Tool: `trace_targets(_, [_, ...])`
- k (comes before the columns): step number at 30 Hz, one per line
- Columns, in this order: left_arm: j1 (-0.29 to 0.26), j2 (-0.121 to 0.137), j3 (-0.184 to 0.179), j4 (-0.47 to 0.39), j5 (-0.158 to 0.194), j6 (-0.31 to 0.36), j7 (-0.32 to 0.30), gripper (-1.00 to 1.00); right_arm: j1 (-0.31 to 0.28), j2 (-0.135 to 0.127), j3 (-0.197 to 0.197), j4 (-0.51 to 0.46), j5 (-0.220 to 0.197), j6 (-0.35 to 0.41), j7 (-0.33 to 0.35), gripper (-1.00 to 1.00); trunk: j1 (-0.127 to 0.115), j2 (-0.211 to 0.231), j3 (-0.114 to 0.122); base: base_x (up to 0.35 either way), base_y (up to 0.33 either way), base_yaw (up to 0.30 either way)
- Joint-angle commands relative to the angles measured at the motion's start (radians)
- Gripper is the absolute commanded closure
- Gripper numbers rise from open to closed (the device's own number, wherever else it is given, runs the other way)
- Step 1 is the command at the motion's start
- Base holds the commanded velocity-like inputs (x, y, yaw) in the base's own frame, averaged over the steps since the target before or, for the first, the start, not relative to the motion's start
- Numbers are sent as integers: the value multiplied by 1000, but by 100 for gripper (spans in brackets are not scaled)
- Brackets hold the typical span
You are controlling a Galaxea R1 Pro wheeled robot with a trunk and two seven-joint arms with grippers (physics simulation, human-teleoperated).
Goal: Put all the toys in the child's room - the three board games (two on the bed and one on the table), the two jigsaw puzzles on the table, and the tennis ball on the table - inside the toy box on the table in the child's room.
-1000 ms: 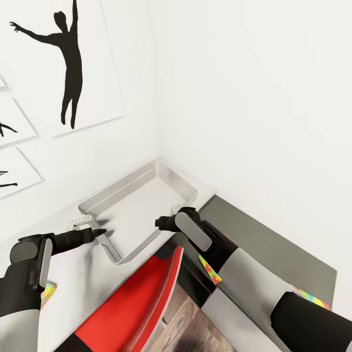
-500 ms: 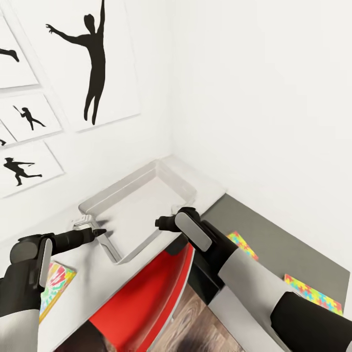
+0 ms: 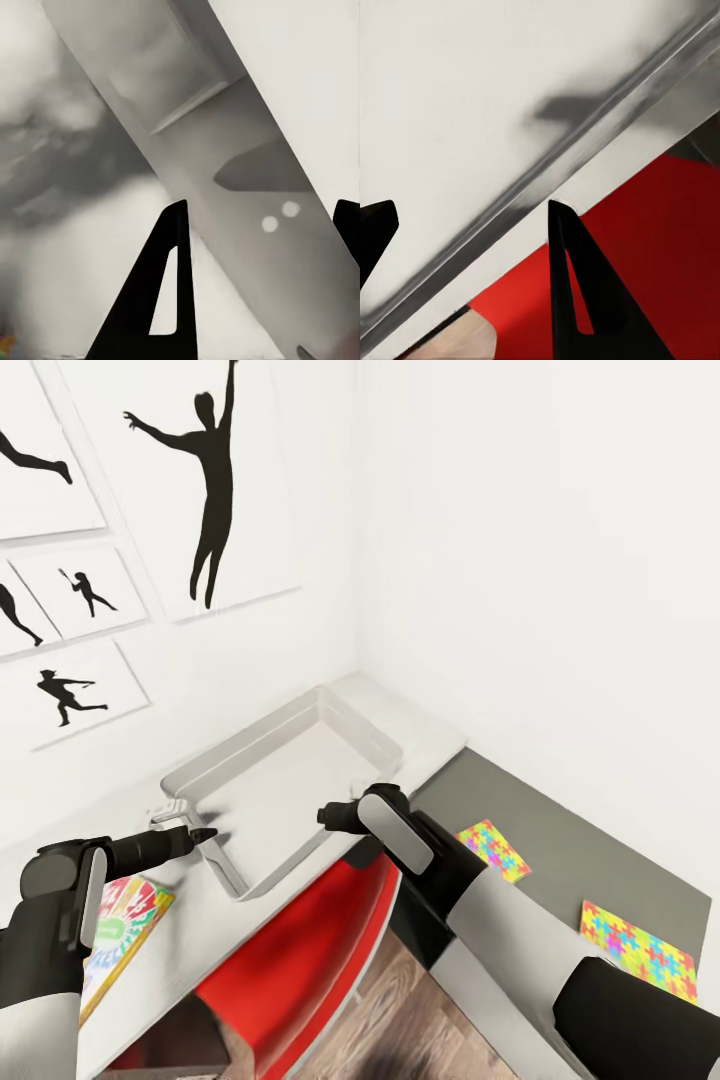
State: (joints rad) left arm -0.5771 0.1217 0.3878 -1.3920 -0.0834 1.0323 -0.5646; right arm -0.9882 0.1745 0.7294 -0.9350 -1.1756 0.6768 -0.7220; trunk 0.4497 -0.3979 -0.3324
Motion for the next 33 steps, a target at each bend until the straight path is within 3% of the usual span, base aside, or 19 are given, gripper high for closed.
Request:
trace_targets(1, [-1,0,1,-1,-4,5,-9,100,-1,0,2,-1,-10,1,-10,100,0,-2,-2,-112,46,0])
trace_targets(33, [-1,0,0,-4,-4,5,-9,100,-1,0,2,0,-10,1,-10,100,0,-2,-18,-26,30,0])
